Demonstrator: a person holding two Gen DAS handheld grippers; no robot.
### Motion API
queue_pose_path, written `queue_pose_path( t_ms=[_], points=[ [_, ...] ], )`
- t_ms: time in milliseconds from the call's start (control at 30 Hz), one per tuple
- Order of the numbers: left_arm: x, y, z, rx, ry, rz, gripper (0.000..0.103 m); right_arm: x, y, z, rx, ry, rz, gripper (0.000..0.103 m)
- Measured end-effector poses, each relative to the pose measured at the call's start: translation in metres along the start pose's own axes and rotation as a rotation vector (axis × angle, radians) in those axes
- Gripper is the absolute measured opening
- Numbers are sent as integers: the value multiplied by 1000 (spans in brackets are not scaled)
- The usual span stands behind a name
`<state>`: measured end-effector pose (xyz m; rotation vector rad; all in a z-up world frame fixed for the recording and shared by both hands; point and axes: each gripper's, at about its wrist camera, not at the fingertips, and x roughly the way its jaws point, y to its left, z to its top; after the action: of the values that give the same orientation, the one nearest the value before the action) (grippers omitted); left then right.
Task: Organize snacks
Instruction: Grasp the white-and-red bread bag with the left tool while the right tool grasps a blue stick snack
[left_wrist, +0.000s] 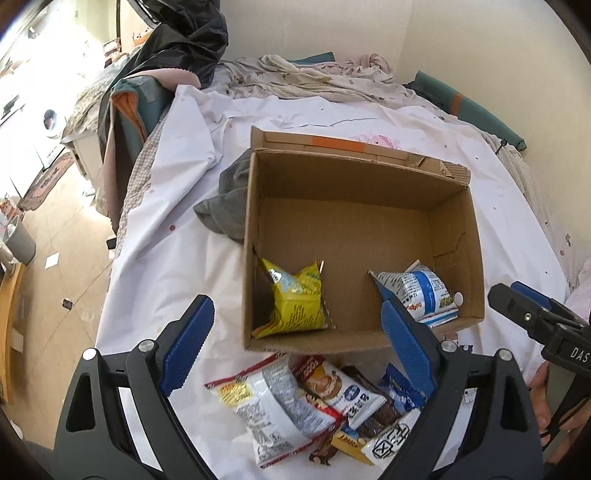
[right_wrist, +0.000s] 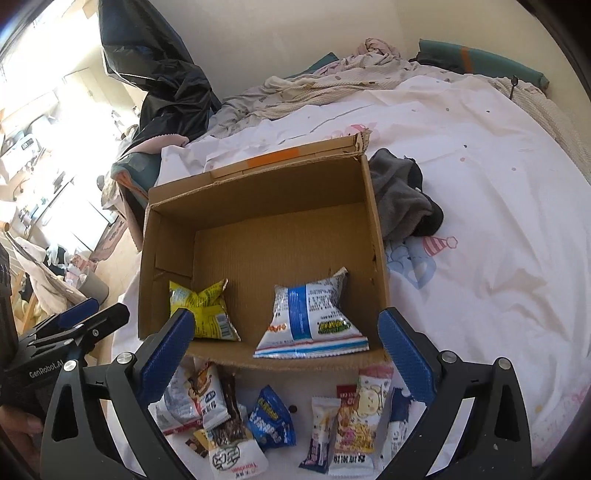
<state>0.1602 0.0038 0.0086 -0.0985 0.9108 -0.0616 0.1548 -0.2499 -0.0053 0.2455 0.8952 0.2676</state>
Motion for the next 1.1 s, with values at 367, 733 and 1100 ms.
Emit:
queue_pose_path(
  t_ms=[367, 733, 1100],
  points=[
    [-15, 50, -27, -165, 43, 67, 90, -9, -18, -36, 147, 86, 73, 101],
    [41, 77, -75, -444, 293, 62, 90, -6, -56, -40, 315, 111, 45, 101],
    [93, 43, -98, -405, 427, 121, 90, -13, -95, -45, 418, 118, -32, 101]
  ],
)
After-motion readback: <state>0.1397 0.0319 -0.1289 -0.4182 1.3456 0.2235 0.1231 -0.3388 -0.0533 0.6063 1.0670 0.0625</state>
